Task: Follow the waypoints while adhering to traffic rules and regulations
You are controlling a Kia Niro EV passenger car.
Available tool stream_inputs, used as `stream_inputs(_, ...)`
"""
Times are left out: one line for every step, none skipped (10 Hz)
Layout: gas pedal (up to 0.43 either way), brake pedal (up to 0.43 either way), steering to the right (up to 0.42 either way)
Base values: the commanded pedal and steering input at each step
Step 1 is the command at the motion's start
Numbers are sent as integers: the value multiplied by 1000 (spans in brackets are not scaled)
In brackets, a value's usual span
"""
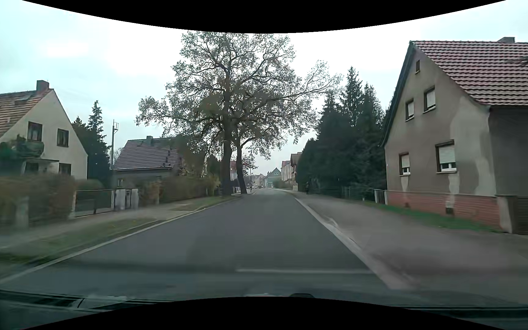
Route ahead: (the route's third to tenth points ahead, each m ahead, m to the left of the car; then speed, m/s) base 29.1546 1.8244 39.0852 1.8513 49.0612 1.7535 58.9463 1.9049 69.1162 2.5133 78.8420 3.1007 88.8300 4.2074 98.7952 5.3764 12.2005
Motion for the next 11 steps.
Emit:
stream_inputs(177, 0, -1)
stream_inputs(177, 0, 0)
stream_inputs(177, 0, 0)
stream_inputs(177, 0, 0)
stream_inputs(177, 0, 0)
stream_inputs(177, 0, 1)
stream_inputs(177, 0, 3)
stream_inputs(177, 0, 3)
stream_inputs(177, 0, 3)
stream_inputs(177, 0, 3)
stream_inputs(177, 0, 3)
